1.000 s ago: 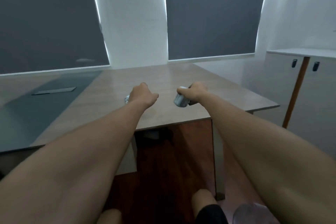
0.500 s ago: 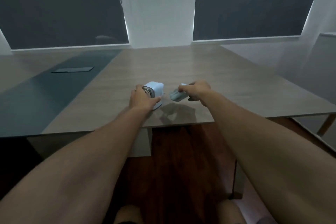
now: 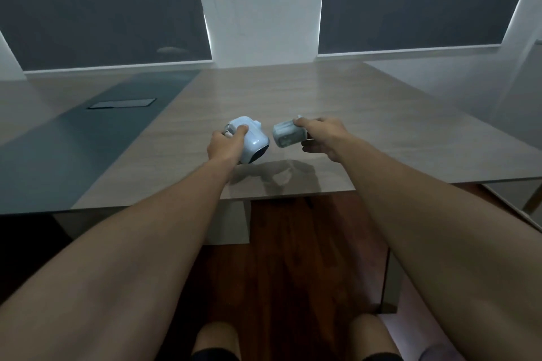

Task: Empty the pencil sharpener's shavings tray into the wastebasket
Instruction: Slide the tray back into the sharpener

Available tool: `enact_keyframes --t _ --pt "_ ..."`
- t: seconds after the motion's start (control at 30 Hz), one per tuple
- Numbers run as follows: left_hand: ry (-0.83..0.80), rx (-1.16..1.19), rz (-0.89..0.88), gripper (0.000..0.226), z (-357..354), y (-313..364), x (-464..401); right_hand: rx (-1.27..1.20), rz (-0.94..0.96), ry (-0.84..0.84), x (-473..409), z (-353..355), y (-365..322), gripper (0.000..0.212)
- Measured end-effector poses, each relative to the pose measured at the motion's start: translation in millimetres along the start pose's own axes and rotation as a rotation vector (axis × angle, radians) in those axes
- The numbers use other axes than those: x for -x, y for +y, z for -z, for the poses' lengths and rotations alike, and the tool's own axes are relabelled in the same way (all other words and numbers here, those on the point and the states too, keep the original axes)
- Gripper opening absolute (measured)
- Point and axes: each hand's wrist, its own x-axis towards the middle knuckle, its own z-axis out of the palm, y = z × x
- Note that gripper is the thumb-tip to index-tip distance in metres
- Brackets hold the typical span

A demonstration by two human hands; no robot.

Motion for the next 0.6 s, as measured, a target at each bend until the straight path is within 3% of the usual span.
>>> enact_keyframes --t 0.23,0.37,0.6 --pt "-0.145 0.298 0.084 0.036 15.8 18.0 19.2 -0.101 0.037 -0.05 29.3 -3.0 -17.5 0.033" --pt "-0.171 0.367 0.061 0.035 25.1 35.6 38.2 -0.14 0.053 -0.069 52.0 3.5 -29.4 0.047" --pt "-0.189 0.392 -0.003 0.037 37.6 65.4 68.2 -0.189 0.091 -0.108 85.2 18.7 -48.8 0.051"
